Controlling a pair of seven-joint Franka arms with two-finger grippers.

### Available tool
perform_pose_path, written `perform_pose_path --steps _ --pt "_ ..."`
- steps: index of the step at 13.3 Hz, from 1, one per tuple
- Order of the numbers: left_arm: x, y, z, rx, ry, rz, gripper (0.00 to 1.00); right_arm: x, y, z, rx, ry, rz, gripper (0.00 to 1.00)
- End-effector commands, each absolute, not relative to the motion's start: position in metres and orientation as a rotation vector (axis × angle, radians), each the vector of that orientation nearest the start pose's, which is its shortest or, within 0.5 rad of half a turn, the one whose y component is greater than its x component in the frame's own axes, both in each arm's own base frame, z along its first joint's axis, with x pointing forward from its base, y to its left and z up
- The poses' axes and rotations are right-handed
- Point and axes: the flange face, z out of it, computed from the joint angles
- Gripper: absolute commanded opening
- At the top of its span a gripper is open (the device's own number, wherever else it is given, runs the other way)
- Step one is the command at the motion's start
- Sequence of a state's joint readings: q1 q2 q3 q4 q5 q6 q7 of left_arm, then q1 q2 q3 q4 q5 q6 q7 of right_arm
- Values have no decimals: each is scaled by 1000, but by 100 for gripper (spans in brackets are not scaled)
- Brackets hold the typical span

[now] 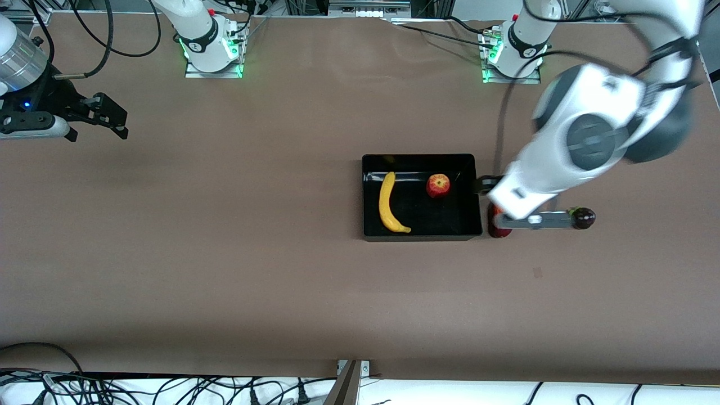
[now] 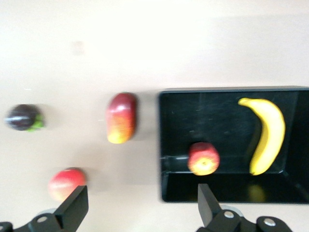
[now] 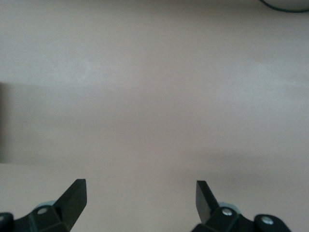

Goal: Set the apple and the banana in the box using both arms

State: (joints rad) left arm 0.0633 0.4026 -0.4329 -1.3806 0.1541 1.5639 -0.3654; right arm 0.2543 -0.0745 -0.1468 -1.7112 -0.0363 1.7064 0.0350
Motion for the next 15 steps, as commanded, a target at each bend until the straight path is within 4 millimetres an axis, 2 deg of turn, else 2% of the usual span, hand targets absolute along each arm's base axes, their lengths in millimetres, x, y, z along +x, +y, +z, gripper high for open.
perform_pose_path --steps 1,2,4,5,6,15 --pt "606 -126 533 -3075 84 230 100 541 52 615 -3155 -136 -120 100" --pt "591 -101 550 -3106 50 215 100 541 52 615 -3155 -136 -120 100" --pt "562 -74 568 -3171 152 180 100 541 52 615 -3156 -136 -118 100" --pt "549 -73 580 -3158 199 149 100 541 52 615 -3156 -136 -118 100" --pt "538 -65 584 -3155 149 143 100 541 51 615 -3154 -133 -117 100" --pt "549 -57 576 -3156 34 153 100 541 51 615 -3154 -133 -115 100"
